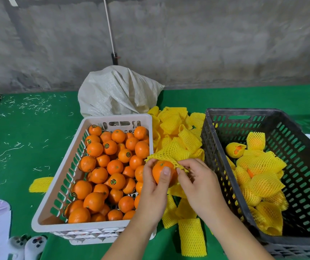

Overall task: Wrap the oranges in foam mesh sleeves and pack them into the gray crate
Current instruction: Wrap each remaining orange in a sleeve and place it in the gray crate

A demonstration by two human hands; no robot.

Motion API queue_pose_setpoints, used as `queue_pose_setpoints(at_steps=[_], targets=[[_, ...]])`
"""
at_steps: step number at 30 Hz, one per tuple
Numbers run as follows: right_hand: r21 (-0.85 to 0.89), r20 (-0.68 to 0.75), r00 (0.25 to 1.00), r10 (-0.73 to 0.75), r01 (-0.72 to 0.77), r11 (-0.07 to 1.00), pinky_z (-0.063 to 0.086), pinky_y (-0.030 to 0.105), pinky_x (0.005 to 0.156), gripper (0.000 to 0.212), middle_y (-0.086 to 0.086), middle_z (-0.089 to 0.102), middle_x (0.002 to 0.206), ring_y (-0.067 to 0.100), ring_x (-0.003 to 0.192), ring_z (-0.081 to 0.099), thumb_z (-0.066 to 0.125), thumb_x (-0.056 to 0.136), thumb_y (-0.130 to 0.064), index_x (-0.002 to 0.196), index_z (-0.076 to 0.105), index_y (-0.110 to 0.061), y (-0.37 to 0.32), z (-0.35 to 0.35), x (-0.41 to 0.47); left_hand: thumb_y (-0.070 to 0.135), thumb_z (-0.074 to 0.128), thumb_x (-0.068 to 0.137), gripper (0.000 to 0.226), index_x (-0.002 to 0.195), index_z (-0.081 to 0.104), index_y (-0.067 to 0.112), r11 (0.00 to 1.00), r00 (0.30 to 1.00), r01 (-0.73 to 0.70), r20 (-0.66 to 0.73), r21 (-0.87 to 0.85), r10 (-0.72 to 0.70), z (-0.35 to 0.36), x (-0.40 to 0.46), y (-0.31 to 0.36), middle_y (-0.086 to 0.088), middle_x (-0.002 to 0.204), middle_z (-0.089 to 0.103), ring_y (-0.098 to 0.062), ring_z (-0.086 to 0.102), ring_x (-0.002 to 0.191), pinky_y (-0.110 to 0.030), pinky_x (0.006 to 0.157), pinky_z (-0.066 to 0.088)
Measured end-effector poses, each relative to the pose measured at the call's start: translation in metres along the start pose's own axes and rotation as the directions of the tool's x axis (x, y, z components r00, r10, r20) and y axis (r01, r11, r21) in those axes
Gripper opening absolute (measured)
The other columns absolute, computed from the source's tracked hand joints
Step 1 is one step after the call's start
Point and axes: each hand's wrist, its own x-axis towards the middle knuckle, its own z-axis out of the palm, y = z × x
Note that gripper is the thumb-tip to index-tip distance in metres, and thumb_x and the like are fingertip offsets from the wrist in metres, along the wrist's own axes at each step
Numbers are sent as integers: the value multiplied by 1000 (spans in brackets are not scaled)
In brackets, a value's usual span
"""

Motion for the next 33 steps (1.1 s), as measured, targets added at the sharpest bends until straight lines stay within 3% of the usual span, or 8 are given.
queue_pose_setpoints(at_steps=[3,6,9,13,20,24,28,33], targets=[[38,-50,998,38,-37,999,48,21,68,9,-16,63,94,6,83,62,62,99,-29,100,71,-28,-1,-2,2,68,72,78,55,125,43,64,991,989,100,115,-83,-90,-1,-6,1,3,136,60,-2,68,112,-25,90,55],[71,-76,996,35,-30,997,43,15,63,17,-13,62,84,7,80,61,58,101,-33,87,68,-29,-5,-7,4,55,77,78,58,120,37,60,999,999,18,47,-47,-16,-1,-6,-3,-4,130,61,-10,69,102,-29,86,57],[43,-76,997,-33,36,998,45,15,66,16,-15,62,86,8,85,62,59,101,-32,91,70,-25,-10,-8,3,54,80,79,73,134,33,61,999,1000,9,-17,-48,-10,2,-1,-3,10,129,66,-10,71,112,-36,91,61],[-31,-7,984,-179,179,983,48,22,69,24,-17,56,94,9,87,59,55,102,-41,100,69,-21,-12,-5,-2,44,79,83,56,134,57,40,977,996,63,-43,-202,-73,0,7,1,1,119,76,-22,75,109,-32,81,61],[-42,48,991,-124,126,991,52,27,86,37,-19,47,120,7,110,55,64,96,-16,130,57,-31,-1,6,-13,28,60,100,40,137,53,14,903,977,198,6,-382,-212,-1,4,0,-8,83,62,-18,54,61,-32,56,50],[-18,-30,993,-112,112,994,56,38,81,37,-12,54,116,8,102,59,64,93,-1,124,64,-21,0,2,-10,32,83,77,71,140,51,39,960,991,108,105,-258,-83,-8,4,-2,0,100,70,-18,62,70,-32,61,53],[-30,-61,992,-112,110,993,55,39,75,25,-6,57,108,10,94,59,66,91,-1,113,66,-14,-1,-4,-8,35,87,80,64,136,57,35,990,998,-48,40,-135,54,-5,4,-7,-2,125,73,-23,71,115,-36,92,60],[-104,-64,968,-241,234,967,50,22,68,25,-6,58,98,7,81,55,51,92,-26,104,67,-11,-11,0,-20,32,75,81,46,124,63,26,986,978,-80,-202,-148,49,-2,8,-6,3,107,77,-17,74,99,-21,78,58]])
